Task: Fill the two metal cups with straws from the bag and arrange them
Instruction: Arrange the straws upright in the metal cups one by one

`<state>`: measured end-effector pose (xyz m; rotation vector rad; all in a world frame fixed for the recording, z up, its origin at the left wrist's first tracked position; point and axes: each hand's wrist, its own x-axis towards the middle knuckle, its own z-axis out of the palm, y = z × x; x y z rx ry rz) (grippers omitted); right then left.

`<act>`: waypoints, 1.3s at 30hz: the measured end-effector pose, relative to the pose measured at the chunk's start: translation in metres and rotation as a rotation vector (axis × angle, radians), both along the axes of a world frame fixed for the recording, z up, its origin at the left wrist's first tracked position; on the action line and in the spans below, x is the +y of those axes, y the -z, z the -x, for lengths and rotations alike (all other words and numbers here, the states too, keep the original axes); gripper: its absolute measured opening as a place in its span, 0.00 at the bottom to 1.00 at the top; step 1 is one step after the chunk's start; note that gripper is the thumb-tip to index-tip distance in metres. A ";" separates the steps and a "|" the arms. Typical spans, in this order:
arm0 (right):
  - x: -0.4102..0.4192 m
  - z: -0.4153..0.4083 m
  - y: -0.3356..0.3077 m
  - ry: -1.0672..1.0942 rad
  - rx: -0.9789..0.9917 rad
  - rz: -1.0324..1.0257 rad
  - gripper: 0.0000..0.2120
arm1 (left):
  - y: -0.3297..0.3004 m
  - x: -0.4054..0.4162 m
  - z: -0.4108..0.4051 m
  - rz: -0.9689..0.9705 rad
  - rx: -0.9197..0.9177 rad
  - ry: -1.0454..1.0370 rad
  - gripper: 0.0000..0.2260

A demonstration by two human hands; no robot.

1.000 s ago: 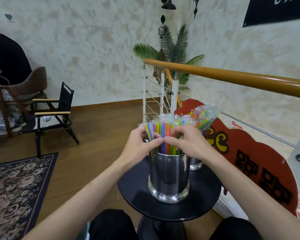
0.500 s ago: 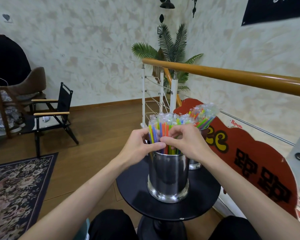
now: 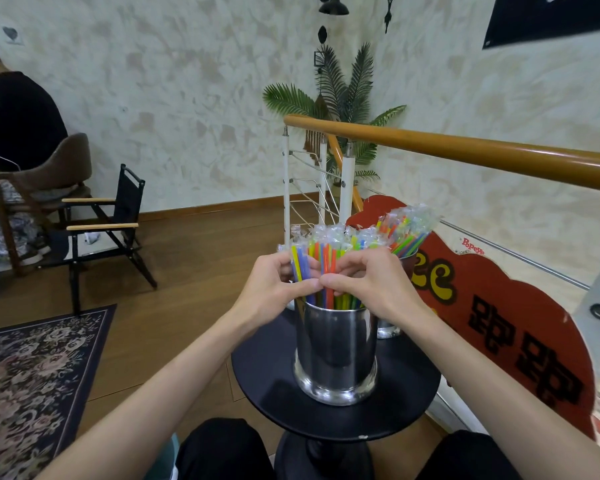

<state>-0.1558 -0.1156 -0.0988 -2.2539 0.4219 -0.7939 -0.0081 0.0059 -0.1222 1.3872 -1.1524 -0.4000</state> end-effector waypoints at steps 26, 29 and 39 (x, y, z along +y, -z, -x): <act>-0.004 -0.008 0.004 -0.041 0.070 0.006 0.06 | 0.005 0.001 0.000 0.079 0.042 0.018 0.16; -0.005 -0.006 0.002 -0.053 0.071 -0.005 0.05 | 0.006 0.000 -0.001 0.091 0.036 0.042 0.16; -0.011 -0.001 -0.002 -0.158 0.156 -0.018 0.08 | 0.006 -0.001 -0.002 0.069 -0.013 0.001 0.04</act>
